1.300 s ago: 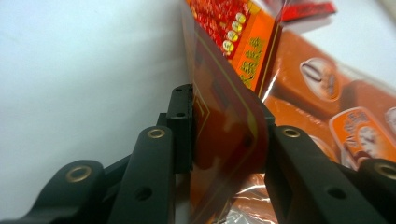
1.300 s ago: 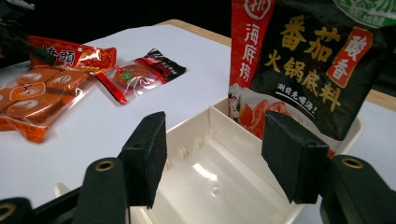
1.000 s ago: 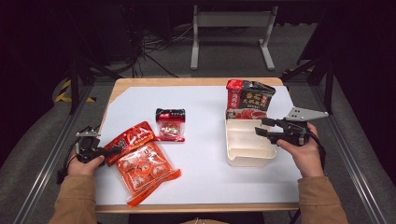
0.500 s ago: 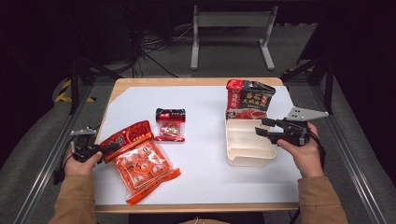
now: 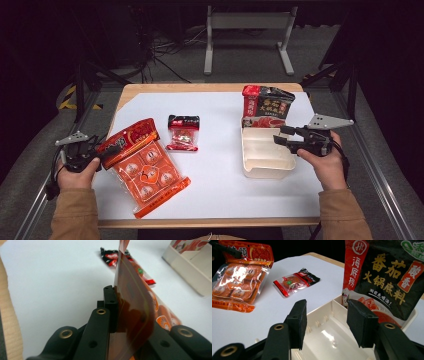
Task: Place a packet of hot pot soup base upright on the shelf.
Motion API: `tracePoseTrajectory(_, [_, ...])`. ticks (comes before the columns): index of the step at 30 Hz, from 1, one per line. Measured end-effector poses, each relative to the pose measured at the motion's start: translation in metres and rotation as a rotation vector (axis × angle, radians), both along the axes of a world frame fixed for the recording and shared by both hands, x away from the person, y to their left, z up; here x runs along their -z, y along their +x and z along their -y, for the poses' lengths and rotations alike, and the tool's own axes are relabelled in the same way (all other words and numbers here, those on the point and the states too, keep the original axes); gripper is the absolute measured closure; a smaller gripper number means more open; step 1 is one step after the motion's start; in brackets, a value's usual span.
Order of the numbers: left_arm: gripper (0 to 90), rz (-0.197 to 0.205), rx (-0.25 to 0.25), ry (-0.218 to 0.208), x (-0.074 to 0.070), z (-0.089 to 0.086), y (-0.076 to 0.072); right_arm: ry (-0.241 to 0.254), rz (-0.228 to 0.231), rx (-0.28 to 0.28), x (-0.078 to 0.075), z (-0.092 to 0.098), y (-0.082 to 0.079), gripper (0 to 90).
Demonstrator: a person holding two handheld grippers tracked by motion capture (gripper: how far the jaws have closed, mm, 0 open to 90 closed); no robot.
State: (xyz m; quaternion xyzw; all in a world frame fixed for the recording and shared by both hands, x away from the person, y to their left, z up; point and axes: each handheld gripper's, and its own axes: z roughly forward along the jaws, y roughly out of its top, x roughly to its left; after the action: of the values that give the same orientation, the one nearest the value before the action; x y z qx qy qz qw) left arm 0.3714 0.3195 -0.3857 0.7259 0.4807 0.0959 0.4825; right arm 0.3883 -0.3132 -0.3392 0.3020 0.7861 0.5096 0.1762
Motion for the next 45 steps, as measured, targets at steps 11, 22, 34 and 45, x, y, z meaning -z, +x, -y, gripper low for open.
tracePoseTrajectory(11, [90.0, 0.145, 0.053, -0.015, -0.033, 0.016, -0.017, 0.006, 0.01, -0.002, -0.004, 0.001, -0.004, 52.0])
tracePoseTrajectory(22, [90.0, 0.248, 0.154, -0.03, -0.059, 0.035, -0.03, 0.01, 0.015, 0.0, -0.008, 0.004, -0.011, 53.5])
tracePoseTrajectory(34, [90.0, 0.389, 0.324, -0.035, -0.086, 0.071, -0.048, 0.014, 0.018, 0.012, -0.009, 0.009, -0.018, 53.7])
tracePoseTrajectory(45, [90.0, 0.426, 0.402, -0.024, -0.096, 0.092, -0.045, 0.005, 0.027, -0.014, -0.011, 0.0, -0.019, 53.6])
